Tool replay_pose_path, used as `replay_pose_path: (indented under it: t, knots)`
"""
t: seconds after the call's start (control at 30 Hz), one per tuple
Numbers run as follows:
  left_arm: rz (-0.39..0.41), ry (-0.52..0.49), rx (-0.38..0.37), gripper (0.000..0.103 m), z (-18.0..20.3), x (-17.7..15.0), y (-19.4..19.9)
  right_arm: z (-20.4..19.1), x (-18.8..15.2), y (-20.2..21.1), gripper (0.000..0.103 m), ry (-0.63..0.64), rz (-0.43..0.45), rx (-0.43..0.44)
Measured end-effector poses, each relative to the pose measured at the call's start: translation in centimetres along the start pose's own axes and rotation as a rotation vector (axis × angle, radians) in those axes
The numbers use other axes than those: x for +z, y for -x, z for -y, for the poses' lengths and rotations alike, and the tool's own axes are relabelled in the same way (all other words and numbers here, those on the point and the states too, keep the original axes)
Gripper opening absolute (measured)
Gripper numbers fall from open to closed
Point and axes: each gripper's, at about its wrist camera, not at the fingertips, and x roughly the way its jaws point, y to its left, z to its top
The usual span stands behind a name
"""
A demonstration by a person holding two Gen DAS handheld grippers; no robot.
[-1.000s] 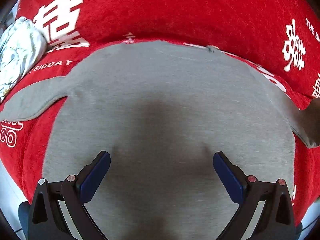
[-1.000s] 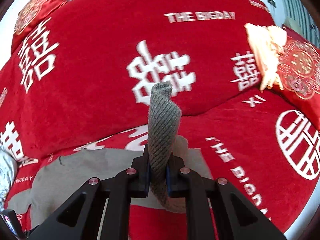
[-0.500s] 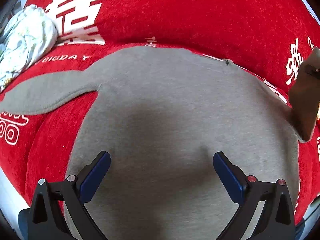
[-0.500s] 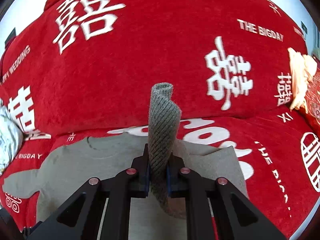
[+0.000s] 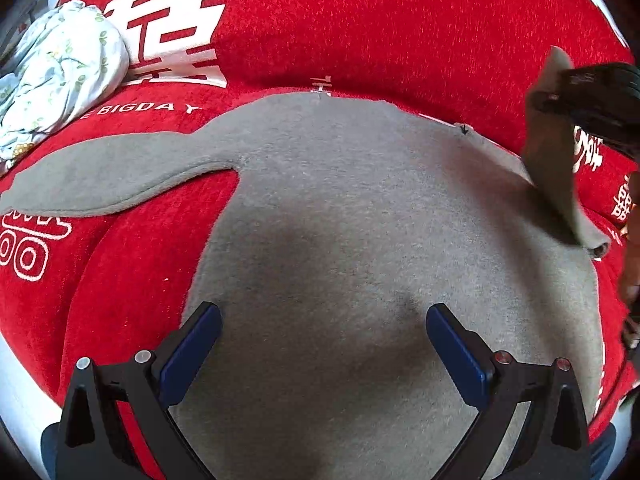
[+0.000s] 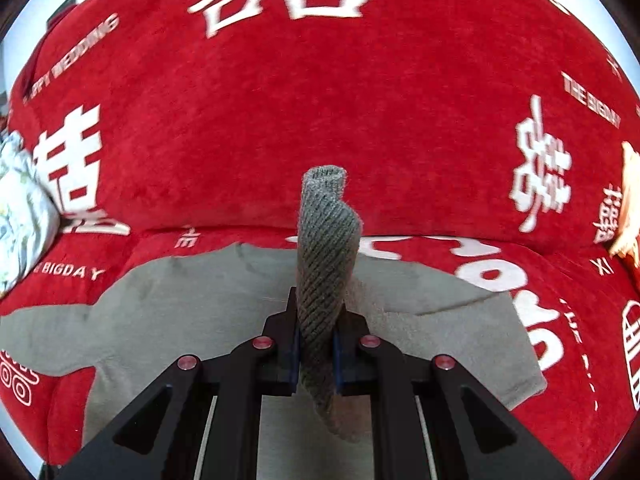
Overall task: Fold small clothes
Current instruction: 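Lift the sleeve with the right gripper and carry it across the sweater body, then lower the sleeve onto the sweater body and open the right gripper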
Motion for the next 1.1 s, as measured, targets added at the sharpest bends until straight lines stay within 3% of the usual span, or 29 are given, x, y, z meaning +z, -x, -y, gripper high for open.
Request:
replay_pose_path:
  t: [0.7, 1.1]
  knots:
    - [0.056, 0.073, -0.015, 0.103, -4.3, 0.4, 3.8, -10.6, -2.1, -2.9, 0.013, 0.128, -0.051, 0.109]
    - [0.062, 0.079, 0.002, 0.103, -5.0, 0.3, 4.2, -12.8, -5.3, -5.0, 0.013, 0.170, -0.122, 0.138]
